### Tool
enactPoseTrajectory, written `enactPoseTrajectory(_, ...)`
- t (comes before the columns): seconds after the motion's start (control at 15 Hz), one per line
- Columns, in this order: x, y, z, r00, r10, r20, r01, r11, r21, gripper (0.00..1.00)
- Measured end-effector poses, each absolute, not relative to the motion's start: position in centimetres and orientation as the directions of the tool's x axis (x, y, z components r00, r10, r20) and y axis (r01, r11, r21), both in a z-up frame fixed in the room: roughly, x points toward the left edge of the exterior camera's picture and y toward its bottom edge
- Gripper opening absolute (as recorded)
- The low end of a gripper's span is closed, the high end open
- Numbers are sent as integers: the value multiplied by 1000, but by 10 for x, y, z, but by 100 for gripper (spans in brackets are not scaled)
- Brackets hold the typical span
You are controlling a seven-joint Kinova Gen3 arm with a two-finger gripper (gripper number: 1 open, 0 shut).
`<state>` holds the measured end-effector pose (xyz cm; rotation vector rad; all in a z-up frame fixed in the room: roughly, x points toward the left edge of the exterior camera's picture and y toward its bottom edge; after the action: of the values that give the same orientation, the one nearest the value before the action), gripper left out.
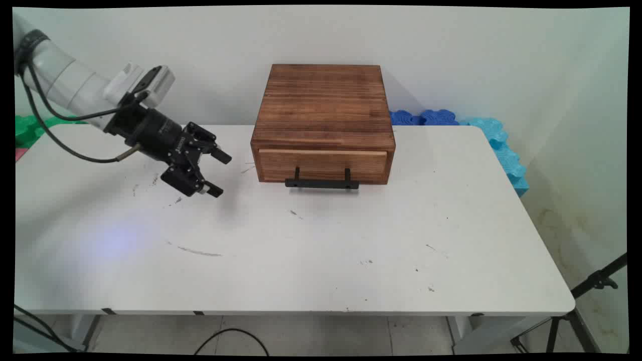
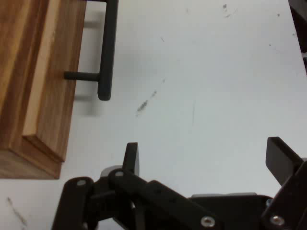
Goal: Open the drawer
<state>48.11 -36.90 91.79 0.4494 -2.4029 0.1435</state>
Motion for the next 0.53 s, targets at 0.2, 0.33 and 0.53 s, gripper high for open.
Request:
enactPoseTrajectory(0.2, 471, -375, 921, -714, -282, 640, -361, 932, 8, 100)
enactPoseTrajectory(0.33, 464, -380, 923, -719, -282, 635, -364, 931, 1, 100)
enactPoseTrajectory(0.53, 442, -394, 927, -734, -277, 619, -369, 929, -22, 100)
